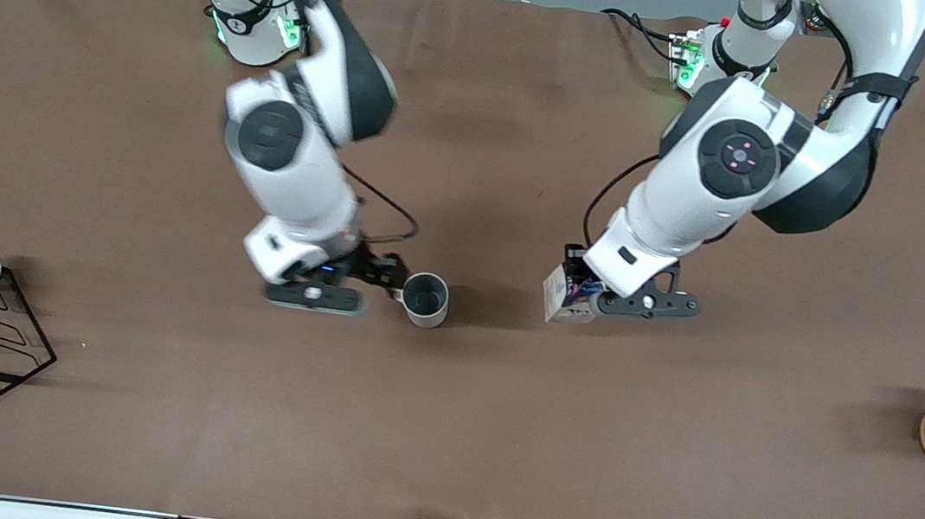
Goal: Place milk next to cup
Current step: 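Withdraw the right gripper while the left gripper carries the milk toward the mug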
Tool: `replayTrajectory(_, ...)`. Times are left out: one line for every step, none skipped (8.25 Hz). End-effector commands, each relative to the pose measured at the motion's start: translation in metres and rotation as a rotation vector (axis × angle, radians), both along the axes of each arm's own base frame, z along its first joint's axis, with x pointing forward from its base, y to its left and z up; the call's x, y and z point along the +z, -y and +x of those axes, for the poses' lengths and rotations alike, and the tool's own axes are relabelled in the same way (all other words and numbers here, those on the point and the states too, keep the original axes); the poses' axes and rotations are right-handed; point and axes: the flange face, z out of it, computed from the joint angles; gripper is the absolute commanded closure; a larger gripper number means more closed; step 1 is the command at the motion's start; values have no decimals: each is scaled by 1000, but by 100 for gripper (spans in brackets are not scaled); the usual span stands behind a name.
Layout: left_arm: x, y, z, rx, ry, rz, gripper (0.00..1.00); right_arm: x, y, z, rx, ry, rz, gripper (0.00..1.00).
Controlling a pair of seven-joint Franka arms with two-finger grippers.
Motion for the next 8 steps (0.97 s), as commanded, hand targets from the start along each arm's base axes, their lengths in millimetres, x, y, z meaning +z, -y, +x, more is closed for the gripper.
replayTrajectory(16,46,-30,13,16,11,51,32,135,-3,32,-76,2,0)
replayTrajectory(17,67,-46,13,13,10,51,40,186,1,62,-81,-4,0)
replayTrajectory(15,96,-68,4,13,17,51,53,236,-1,70,-75,-9,0)
replayTrajectory(8,117,-82,-2,27,36,51,67,277,-10,117,-83,-19,0)
replayTrajectory(6,146,-95,-29,38,29,51,84,309,-24,159,-96,-21,0)
replayTrajectory(-1,165,-105,-59,39,26,51,100,329,-44,175,-104,-20,0)
replayTrajectory(-15,185,-115,-97,50,37,51,114,342,-64,162,-89,-34,0)
replayTrajectory(-34,200,-119,-121,60,28,51,131,341,-61,162,-54,-43,0)
